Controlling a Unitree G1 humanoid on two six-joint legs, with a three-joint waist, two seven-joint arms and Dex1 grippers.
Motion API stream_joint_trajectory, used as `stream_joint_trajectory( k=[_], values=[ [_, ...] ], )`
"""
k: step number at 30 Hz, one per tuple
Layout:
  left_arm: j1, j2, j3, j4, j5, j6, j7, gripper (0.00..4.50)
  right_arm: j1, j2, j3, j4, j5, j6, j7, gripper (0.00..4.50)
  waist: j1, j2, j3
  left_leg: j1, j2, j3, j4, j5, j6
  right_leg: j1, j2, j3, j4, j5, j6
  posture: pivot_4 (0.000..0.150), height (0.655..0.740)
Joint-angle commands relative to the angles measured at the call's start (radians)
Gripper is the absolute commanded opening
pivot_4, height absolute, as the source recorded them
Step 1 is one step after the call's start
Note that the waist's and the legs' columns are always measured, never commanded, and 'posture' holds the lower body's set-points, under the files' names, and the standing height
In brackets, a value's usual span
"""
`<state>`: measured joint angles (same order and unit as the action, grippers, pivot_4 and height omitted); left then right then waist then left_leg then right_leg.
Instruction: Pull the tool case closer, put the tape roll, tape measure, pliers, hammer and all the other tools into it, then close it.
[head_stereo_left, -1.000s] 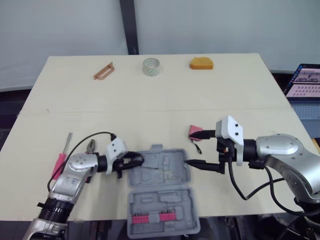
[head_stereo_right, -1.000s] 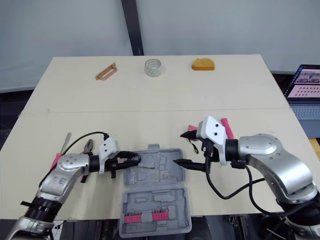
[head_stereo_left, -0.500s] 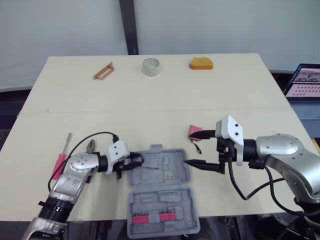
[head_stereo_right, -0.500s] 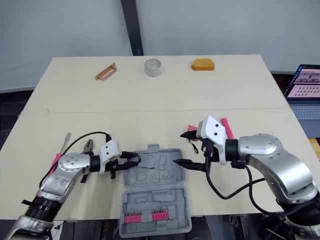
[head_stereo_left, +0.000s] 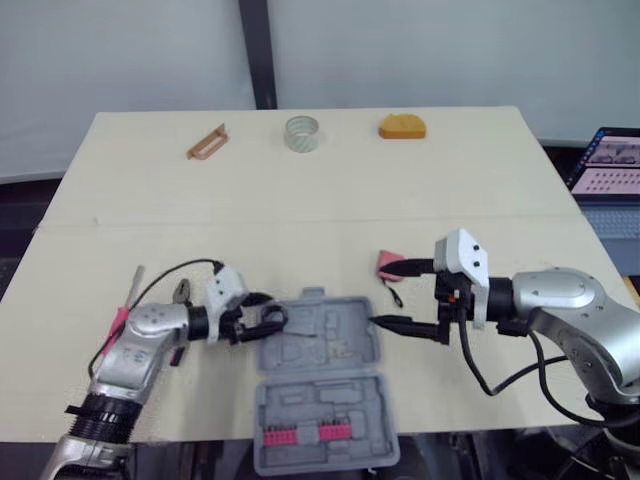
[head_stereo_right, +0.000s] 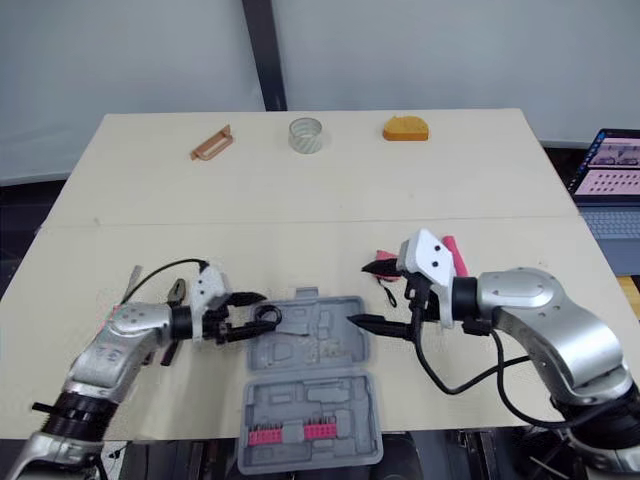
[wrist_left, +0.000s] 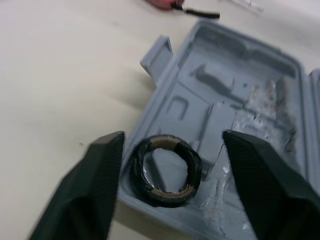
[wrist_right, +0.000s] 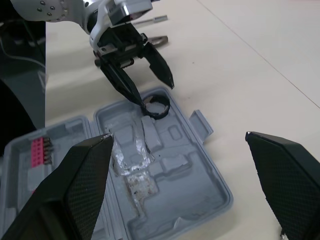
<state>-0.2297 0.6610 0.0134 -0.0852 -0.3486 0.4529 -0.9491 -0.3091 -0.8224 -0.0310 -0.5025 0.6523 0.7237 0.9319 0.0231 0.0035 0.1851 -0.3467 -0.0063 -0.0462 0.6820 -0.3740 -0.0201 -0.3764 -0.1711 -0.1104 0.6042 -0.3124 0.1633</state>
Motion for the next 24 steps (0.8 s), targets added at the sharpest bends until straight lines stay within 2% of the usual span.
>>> stream_joint_trajectory(
  k=[1,5,8,13,18,24],
  values=[
    [0.038,0.075,0.142,-0.072,-0.07,0.077,0.007,4.48,0.057,-0.02,-0.138,0.049,0.042,-0.012,0.016,4.5,0.0,0.0,0.0,0.0,0.0,0.0,0.0,0.0,0.0,0.0,0.0,0.0,0.0,0.0,0.0,0.15,0.74],
    [0.112,0.131,0.281,-0.072,-0.103,0.115,0.033,4.48,0.165,-0.058,-0.244,0.13,0.029,-0.038,0.049,4.5,0.0,0.0,0.0,0.001,0.0,0.0,-0.001,0.0,0.0,0.0,0.0,0.0,-0.001,0.0,0.0,0.15,0.74],
    [0.243,0.175,0.439,-0.014,-0.077,0.091,0.052,4.48,0.26,-0.089,-0.342,0.269,-0.012,-0.097,0.086,4.5,0.0,0.0,0.0,0.001,0.0,0.001,-0.001,0.0,0.0,0.0,0.0,0.0,-0.001,0.0,0.0,0.15,0.74],
    [0.389,0.196,0.634,0.089,-0.068,0.035,0.072,4.48,0.324,-0.106,-0.392,0.478,-0.094,-0.219,0.115,4.5,-0.002,0.0,0.0,0.002,0.0,0.003,-0.003,-0.001,0.0,0.0,0.0,0.001,-0.002,0.0,0.0,0.15,0.74],
    [0.432,0.192,0.73,0.184,-0.075,-0.019,0.093,4.48,0.308,-0.097,-0.403,0.634,-0.135,-0.308,0.115,4.5,0.002,0.0,0.0,0.003,0.001,0.004,-0.002,-0.001,0.0,0.001,0.0,0.001,-0.002,0.0,0.0,0.15,0.74],
    [0.475,0.186,0.766,0.233,-0.062,-0.069,0.118,4.48,0.303,-0.107,-0.412,0.768,-0.177,-0.391,0.118,4.5,-0.002,0.0,0.0,0.003,0.001,0.004,-0.003,-0.002,0.0,0.001,0.0,0.001,-0.002,0.0,0.0,0.15,0.74]
  ],
)
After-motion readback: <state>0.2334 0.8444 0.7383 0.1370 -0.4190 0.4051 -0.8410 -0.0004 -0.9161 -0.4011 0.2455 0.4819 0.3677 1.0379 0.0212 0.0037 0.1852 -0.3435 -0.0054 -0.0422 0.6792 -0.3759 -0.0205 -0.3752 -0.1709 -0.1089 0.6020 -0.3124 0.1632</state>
